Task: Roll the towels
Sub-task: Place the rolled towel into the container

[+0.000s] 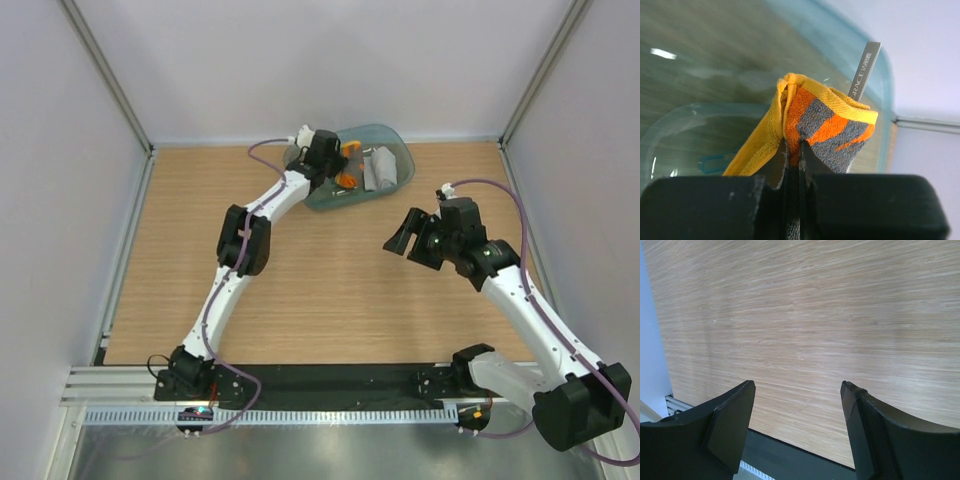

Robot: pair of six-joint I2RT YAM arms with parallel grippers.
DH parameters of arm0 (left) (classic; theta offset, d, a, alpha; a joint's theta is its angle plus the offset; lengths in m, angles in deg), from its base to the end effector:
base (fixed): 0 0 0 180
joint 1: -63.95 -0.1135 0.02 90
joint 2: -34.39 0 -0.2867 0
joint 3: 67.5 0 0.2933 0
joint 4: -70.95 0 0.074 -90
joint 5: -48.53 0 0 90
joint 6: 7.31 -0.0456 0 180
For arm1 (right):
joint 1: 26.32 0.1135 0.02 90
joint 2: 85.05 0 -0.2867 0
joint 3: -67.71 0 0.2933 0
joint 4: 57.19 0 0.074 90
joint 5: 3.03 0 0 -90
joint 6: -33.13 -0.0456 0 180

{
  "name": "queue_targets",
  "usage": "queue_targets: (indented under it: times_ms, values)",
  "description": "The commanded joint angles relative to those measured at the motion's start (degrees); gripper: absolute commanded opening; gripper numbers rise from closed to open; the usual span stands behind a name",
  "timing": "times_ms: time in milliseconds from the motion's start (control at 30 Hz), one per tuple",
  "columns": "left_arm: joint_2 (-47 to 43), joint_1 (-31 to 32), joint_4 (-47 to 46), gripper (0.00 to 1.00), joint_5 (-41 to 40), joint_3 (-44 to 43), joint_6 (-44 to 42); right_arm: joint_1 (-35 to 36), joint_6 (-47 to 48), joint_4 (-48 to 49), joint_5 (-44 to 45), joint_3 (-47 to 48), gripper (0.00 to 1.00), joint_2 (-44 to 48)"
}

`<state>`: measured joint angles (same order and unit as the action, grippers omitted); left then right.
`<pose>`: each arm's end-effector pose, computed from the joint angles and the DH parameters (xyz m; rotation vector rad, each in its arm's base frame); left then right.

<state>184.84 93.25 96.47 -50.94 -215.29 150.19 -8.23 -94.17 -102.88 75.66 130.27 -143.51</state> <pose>0.5856 -0.3200 0.1851 -0.8119 2.0156 -0.8523 0.2362 0.0866 0.3000 0.2934 2.3705 0.7077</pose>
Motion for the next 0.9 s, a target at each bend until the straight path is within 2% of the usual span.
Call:
queue_targets:
  times_ms: [0,367,467,500,533,633,700,867]
  values:
    - [3.2,2.0,-1.0,0.00,-5.0,-3.0,3.0,-0.2,1.8,-1.9,1.0,0.7,0.76,1.7]
    - [9.9,4.1,-7.2,0.02,-4.8,-3.7,13.3,-0.2,2.8,-2.7,1.9,-0.6,0.77,0.7]
    - [8.4,4.1,-8.1,0.14,-4.6,-1.1,14.5,-0.2,2.6,-2.2,1.6,-0.8,0.77,0.2]
    - [7.8,4.0,-8.8,0.20,-4.5,0.3,14.6,-0.2,2.4,-2.2,1.6,-0.8,0.77,0.1]
    - [7.1,3.8,-8.8,0.30,-4.4,2.0,14.6,-0.2,2.4,-2.1,1.6,-0.8,0.77,0.0]
    - [4.9,3.1,-9.5,0.46,-3.4,5.2,14.5,-0.2,2.4,-1.8,1.6,-0.8,0.77,-0.2]
    - [3.0,2.7,-10.0,0.52,-2.7,6.8,14.5,-0.2,2.6,-1.8,2.1,-0.7,0.77,-0.3]
    - [-1.3,1.6,-10.7,0.55,-2.0,12.8,14.4,-0.2,3.2,-2.9,3.7,0.5,0.77,-0.3]
